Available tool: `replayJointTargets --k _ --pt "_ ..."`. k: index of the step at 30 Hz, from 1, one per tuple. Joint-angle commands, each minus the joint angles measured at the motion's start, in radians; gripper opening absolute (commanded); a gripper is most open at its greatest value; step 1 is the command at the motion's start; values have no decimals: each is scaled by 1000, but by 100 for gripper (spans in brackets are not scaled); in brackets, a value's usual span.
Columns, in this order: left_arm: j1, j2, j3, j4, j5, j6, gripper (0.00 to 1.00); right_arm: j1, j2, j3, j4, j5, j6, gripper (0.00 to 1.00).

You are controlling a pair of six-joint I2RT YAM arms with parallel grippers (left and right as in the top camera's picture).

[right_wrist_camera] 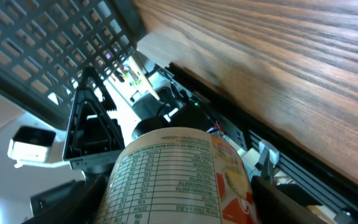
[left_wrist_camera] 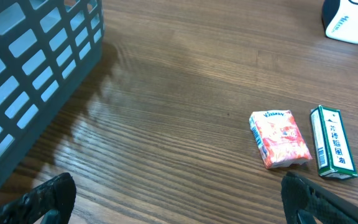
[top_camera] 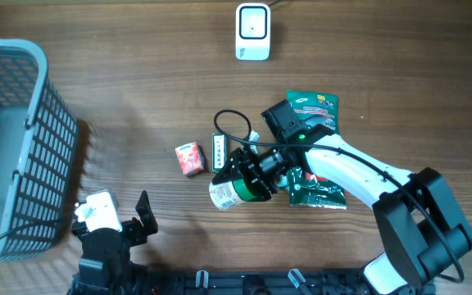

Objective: Scan the item barcode
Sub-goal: 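Carry the jar up to the scanner and hold it under the scanner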

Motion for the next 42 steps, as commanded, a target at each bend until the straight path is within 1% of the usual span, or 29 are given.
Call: replayJointTargets --k 1,2,5,7,9,11,12,13,15,16,17,19,21,23,24,27,28,30,31,34,37,39,42 --pt "6 -4 -6 3 -6 -8 100 -1 -26 27 1 20 -80 58" --pt "6 -4 -6 3 -6 -8 100 2 -42 29 1 108 -88 58" --pt "6 -4 -6 3 -6 -8 100 2 -110 67 0 288 -131 59" --pt "6 -4 -6 3 -6 -8 100 2 -175 117 -3 491 -182 62" --pt "6 -4 -6 3 -6 -8 100 2 -214 143 5 768 -230 63" --pt "6 -4 -6 3 -6 -8 100 2 -218 143 60 1114 -263 63" --pt "6 -4 -6 3 -6 -8 100 2 -211 143 84 1206 -267 63" --pt "6 -4 -6 3 -6 -8 100 2 -194 143 146 1299 -315 64" --pt "6 -4 -6 3 -6 -8 100 1 -139 143 289 1364 -406 73" --pt "6 -4 -6 3 -6 -8 100 1 -108 143 356 1381 -441 75" --pt "6 -4 -6 3 -6 -8 100 0 -52 143 459 1419 -473 76" --pt "6 -4 -6 3 -6 -8 100 -7 25 151 583 1479 -495 75" --pt "6 -4 -6 3 -6 -8 100 -34 134 225 666 1494 -543 74" --pt "6 -4 -6 3 -6 -8 100 -50 206 322 604 1479 -542 76" --pt "6 -4 -6 3 -6 -8 100 -50 219 362 531 1449 -540 85" --pt "6 -4 -6 3 -6 -8 100 -45 169 394 380 1397 -539 100" --pt "6 -4 -6 3 -6 -8 100 -49 148 394 323 1327 -539 100" --pt "6 -4 -6 3 -6 -8 100 -64 126 394 212 1086 -539 100" --pt "6 -4 -6 3 -6 -8 100 -68 127 393 180 1002 -537 100" --pt "6 -4 -6 3 -6 -8 100 -64 148 389 157 992 -544 100" --pt "6 -4 -6 3 -6 -8 100 -58 179 389 159 1086 -542 100" --pt "6 -4 -6 3 -6 -8 100 -58 233 389 163 1151 -544 100" --pt "6 -4 -6 3 -6 -8 100 -58 306 389 164 1085 -546 99"
